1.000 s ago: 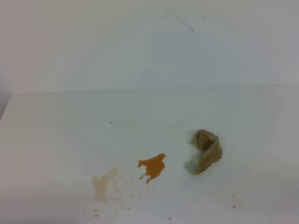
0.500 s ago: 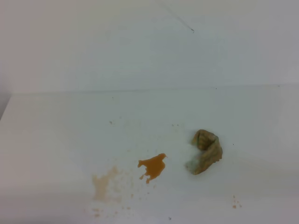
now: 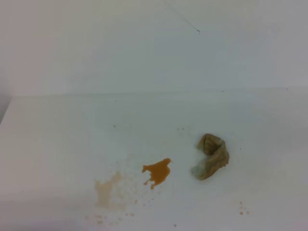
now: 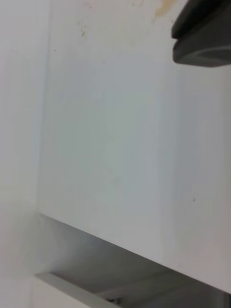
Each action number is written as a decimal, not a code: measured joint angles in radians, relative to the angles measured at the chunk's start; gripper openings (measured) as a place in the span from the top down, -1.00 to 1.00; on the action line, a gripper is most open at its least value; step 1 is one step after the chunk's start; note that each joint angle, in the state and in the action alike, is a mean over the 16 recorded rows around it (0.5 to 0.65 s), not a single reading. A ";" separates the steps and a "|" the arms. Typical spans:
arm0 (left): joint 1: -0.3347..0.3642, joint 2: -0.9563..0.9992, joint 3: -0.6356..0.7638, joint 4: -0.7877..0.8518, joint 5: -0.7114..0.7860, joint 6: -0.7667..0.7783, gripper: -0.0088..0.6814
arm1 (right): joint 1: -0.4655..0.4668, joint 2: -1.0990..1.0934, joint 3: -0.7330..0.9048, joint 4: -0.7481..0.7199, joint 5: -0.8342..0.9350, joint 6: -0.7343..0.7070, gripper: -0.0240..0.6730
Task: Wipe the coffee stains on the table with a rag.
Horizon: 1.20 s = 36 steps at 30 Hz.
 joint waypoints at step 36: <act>0.000 -0.002 0.002 0.000 -0.001 0.000 0.97 | 0.402 1.321 -0.660 0.314 0.309 -0.411 0.33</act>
